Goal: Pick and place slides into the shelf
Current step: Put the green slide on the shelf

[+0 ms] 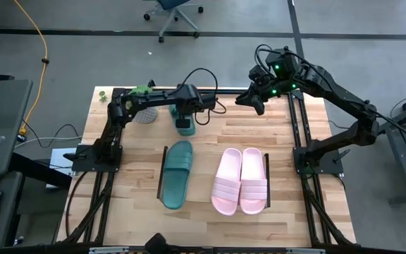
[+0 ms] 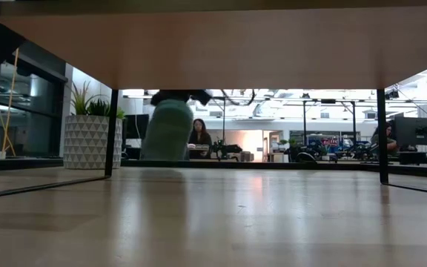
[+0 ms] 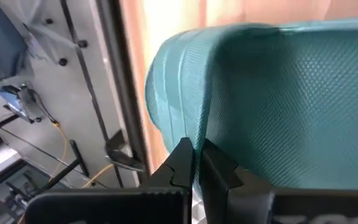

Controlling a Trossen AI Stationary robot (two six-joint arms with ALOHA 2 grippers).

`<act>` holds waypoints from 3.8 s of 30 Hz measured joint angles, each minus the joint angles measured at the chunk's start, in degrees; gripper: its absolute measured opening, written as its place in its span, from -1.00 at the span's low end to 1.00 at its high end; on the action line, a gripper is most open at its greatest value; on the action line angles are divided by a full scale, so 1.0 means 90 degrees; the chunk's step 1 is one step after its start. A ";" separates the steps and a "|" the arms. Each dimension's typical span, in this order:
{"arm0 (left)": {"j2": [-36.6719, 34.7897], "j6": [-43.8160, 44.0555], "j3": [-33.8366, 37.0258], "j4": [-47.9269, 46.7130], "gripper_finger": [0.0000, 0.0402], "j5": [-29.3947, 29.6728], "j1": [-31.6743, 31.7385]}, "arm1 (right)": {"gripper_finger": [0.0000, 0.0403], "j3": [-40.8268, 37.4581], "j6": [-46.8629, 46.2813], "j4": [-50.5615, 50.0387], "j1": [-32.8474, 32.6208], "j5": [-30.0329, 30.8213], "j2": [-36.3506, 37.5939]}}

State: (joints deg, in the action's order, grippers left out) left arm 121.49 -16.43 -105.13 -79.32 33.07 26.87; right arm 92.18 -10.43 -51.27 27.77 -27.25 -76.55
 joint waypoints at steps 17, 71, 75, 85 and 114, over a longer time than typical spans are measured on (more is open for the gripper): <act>-0.0015 -0.0634 -0.2605 -0.1197 -1.00 0.0649 -0.0679 | -0.57 0.0000 0.0710 0.0001 0.0149 0.1365 0.0020; -0.0874 0.1122 -0.3322 -0.0071 -1.00 -0.0196 -0.3497 | -0.57 -0.1180 0.1048 0.0057 0.1508 0.0638 0.0804; -0.0874 0.1598 -0.3319 -0.0071 -1.00 -0.0296 -0.3669 | -0.57 -0.1180 0.1158 0.0058 0.1503 0.0413 0.0804; -0.0874 0.2524 -0.3319 0.0207 -1.00 -0.0248 -0.4040 | -0.57 -0.1180 0.1330 0.0058 0.1503 0.0111 0.0804; -0.0354 0.4353 -0.3299 -0.0611 -1.00 -0.0739 -0.4273 | -0.57 -0.1180 0.1636 -0.0002 0.1508 -0.0334 0.0801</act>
State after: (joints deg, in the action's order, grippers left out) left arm 118.31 22.74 -134.82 -84.82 26.42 -11.59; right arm 81.56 4.29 -51.29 41.34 -30.25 -69.34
